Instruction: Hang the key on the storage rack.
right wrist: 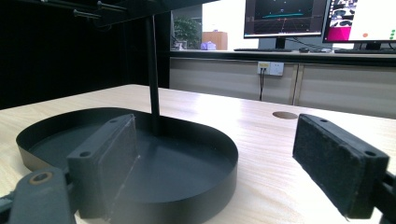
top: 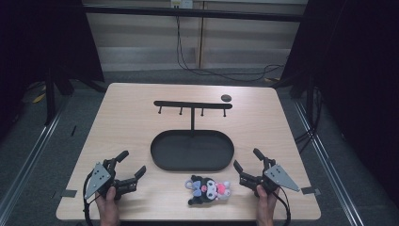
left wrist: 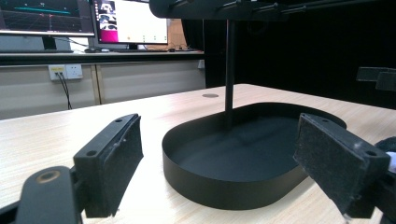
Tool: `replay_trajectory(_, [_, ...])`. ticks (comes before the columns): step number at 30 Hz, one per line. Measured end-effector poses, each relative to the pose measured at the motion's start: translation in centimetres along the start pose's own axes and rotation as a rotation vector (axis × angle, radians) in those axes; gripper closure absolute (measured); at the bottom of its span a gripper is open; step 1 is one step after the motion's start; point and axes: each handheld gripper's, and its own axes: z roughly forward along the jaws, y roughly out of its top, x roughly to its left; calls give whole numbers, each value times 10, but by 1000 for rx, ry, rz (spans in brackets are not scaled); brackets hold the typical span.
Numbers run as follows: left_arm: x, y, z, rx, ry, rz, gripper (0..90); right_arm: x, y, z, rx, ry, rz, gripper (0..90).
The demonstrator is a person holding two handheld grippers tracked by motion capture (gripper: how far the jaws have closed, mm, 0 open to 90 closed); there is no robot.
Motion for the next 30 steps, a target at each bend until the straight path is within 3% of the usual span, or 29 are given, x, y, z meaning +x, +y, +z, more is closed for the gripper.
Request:
replay_trajectory(10, [0, 0, 0, -2, 1, 0, 152, 3, 2, 6, 67, -43, -5, 130])
replay_trajectory(13, [0, 0, 0, -3, -2, -2, 152, 1, 2, 5, 63, -44, 12, 126])
replay_trajectory(15, [0, 0, 0, -1, -10, 4, 151, -4, 2, 8, 60, -70, 66, 128])
replay_trajectory(16, [0, 0, 0, -1, -10, 4, 152, -4, 2, 8, 60, -70, 66, 128])
replay_trajectory(17, [1, 0, 0, 1, -11, 5, 152, -5, 3, 10, 73, -85, 104, 125])
replay_trajectory(18, [1, 0, 0, 1, -11, 5, 151, -5, 3, 10, 73, -85, 104, 125])
replay_trajectory(20, [1, 0, 0, 2, -12, 6, 152, -3, 4, 8, 87, -61, 104, 139])
replay_trajectory(22, [0, 0, 0, 0, -11, 4, 152, -3, 5, 8, 99, -65, 97, 139])
replay_trajectory(25, [0, 0, 0, 0, -11, 4, 152, 0, 11, 8, 127, -19, 76, 181])
replay_trajectory(30, [0, 0, 0, 0, -11, 4, 152, 3, 16, 6, 176, 45, 88, 241])
